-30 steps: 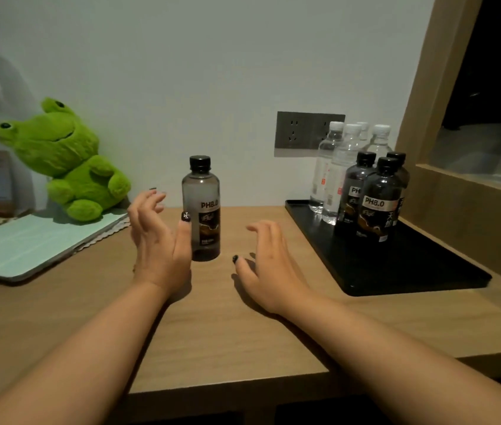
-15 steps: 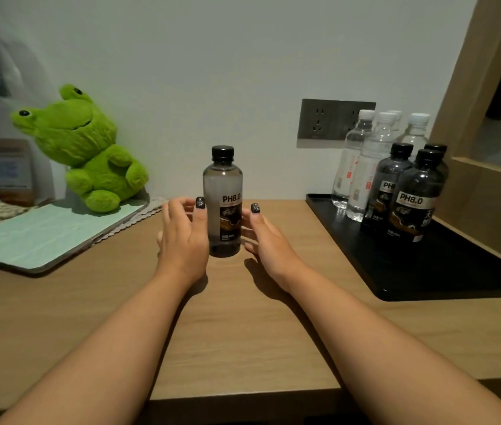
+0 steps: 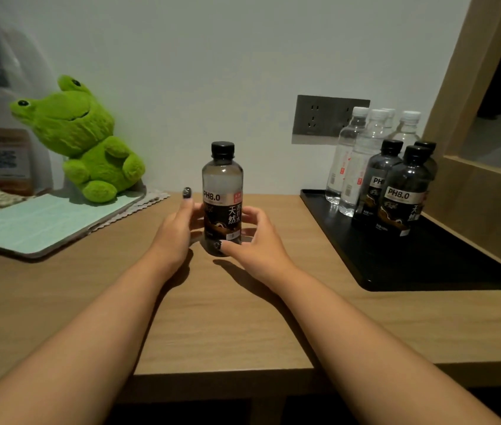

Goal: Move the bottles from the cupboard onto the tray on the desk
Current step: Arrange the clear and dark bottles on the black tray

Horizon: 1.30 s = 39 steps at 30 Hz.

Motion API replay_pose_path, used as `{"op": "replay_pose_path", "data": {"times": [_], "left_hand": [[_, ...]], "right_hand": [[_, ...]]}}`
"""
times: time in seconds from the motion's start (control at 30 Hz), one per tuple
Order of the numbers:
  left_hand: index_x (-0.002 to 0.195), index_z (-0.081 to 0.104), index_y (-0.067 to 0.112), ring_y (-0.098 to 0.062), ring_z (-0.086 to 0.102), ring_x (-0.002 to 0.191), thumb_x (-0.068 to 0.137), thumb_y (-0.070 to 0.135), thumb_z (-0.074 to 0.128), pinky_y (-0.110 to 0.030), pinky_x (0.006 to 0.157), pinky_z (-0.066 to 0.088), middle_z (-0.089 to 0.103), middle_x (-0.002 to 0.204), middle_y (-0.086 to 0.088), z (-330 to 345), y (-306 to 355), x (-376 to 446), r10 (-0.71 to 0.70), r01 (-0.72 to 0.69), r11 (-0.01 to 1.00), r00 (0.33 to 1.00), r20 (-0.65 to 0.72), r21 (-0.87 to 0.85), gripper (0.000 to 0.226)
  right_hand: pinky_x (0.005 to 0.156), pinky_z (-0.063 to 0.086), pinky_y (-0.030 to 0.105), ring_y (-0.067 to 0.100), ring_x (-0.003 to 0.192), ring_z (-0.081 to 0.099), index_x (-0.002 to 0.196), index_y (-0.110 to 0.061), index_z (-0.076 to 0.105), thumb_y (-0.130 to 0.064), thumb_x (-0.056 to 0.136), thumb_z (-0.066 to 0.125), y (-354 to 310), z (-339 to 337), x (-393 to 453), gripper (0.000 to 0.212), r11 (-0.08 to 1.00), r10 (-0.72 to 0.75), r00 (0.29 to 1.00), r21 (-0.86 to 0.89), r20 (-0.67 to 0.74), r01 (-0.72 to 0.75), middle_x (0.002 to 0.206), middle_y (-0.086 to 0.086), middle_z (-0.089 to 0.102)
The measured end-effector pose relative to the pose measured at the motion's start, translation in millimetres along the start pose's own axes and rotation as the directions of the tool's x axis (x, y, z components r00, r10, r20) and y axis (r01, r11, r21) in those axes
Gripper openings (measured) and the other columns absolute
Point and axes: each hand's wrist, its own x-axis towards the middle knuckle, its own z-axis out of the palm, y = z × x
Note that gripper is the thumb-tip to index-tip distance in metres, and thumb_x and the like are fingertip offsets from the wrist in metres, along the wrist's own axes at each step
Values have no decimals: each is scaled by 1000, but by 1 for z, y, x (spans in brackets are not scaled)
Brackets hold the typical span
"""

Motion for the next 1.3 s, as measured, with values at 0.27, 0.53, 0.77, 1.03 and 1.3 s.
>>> {"op": "replay_pose_path", "data": {"times": [0.27,0.53,0.77,1.03,1.3], "left_hand": [[133,39,23,-22,57,116,74,79,30,-51,102,44,58,127,-4,6,7,-21,80,-61,974,993,-81,219,83],[111,61,33,-28,64,107,82,69,32,-51,94,50,67,112,-8,15,11,-44,47,-37,991,996,-77,126,55],[111,63,16,4,67,80,103,20,39,-14,69,53,65,91,8,30,15,-68,213,-205,944,977,-5,260,25],[120,58,17,10,56,84,101,17,44,-3,65,42,61,95,9,63,24,-83,505,-516,668,844,183,536,23],[147,27,20,-5,56,105,102,34,35,-13,77,43,54,123,8,124,36,-100,403,-441,838,897,180,321,48]], "right_hand": [[99,47,30,11,115,53,136,-21,41,-17,78,78,-3,0,-3,69,1000,4,1000,29,6,-4,134,-2,52],[106,43,36,18,126,48,140,-21,35,-20,81,74,-8,-10,-29,71,1000,-3,1000,6,17,3,140,1,48],[103,45,38,19,124,49,138,-20,30,-21,82,72,-8,-29,-56,70,999,-8,1000,-44,-24,7,136,1,47],[86,43,18,13,116,52,135,-21,38,-26,82,74,-4,-64,-79,64,991,-28,989,-131,-148,9,128,-4,52],[95,51,35,10,110,56,133,-26,41,-34,80,75,4,-113,-104,64,984,-65,955,-179,-291,13,124,-5,57]]}}
